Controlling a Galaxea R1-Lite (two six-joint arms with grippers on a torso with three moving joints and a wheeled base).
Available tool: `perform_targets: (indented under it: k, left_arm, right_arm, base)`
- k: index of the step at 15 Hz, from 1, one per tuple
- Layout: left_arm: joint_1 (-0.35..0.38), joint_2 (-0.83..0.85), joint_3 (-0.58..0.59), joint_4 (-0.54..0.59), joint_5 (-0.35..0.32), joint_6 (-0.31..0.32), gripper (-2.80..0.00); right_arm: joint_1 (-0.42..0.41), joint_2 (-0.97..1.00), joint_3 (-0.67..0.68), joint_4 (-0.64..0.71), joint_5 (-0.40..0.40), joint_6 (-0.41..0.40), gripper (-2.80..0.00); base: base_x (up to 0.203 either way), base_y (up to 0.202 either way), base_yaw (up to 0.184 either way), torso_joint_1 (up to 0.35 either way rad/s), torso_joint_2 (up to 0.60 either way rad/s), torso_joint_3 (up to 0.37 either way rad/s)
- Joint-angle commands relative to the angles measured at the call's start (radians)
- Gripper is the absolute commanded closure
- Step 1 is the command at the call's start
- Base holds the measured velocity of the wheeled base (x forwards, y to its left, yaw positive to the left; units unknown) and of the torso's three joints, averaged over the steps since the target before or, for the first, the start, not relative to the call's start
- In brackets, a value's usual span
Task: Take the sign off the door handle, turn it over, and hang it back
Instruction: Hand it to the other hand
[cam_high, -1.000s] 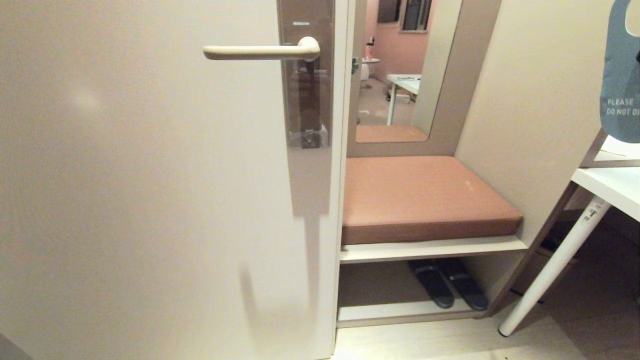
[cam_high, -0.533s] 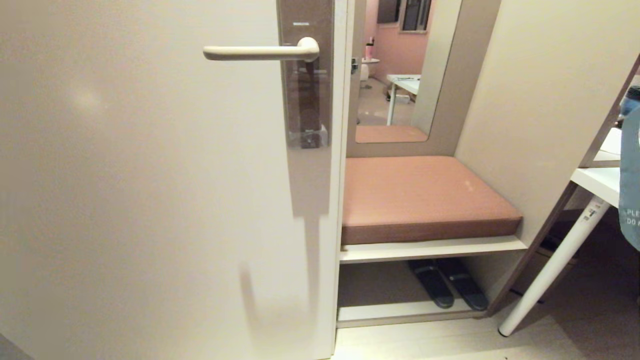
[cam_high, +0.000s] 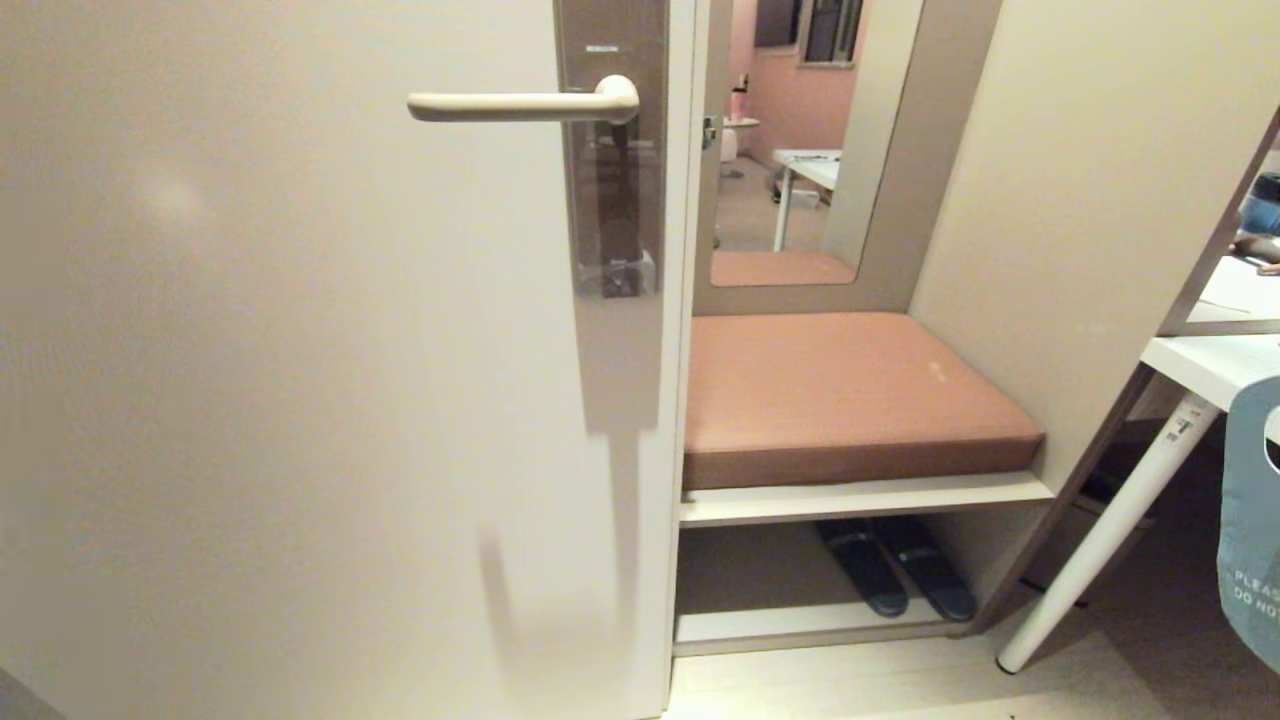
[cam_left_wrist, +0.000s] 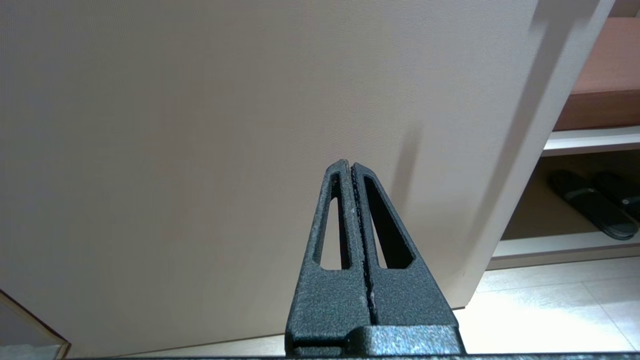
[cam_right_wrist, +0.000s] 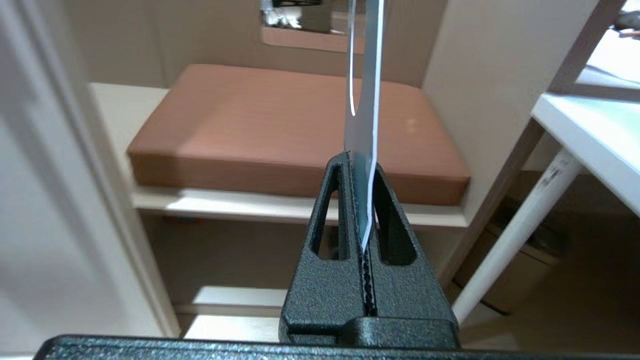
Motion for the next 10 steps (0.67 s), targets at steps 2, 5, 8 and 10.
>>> perform_targets:
  k: [2, 5, 8, 10]
  left_arm:
    - [0.000, 0.000, 0.000, 0.000, 0.000, 0.001, 0.00]
    - [-0.001, 0.001, 0.000, 0.000, 0.000, 0.000, 0.00]
    - [-0.001, 0.001, 0.000, 0.000, 0.000, 0.001, 0.00]
    - [0.000, 0.001, 0.000, 0.000, 0.000, 0.000, 0.00]
  right_arm:
    - [-0.004, -0.134, 0.095, 0.001, 0.015, 0.000, 0.00]
    - [-0.006, -0.257, 0.108, 0.117, 0.014, 0.056, 0.00]
    - [-0.005, -0.379, 0.109, 0.319, 0.013, 0.072, 0.00]
    - [-0.004, -0.443, 0.109, 0.418, 0.008, 0.075, 0.00]
  base:
    - [0.000, 0.000, 0.000, 0.000, 0.00, 0.000]
    - [0.000, 0.000, 0.000, 0.000, 0.00, 0.000]
    - [0.000, 0.000, 0.000, 0.000, 0.00, 0.000]
    - [0.000, 0.000, 0.000, 0.000, 0.00, 0.000]
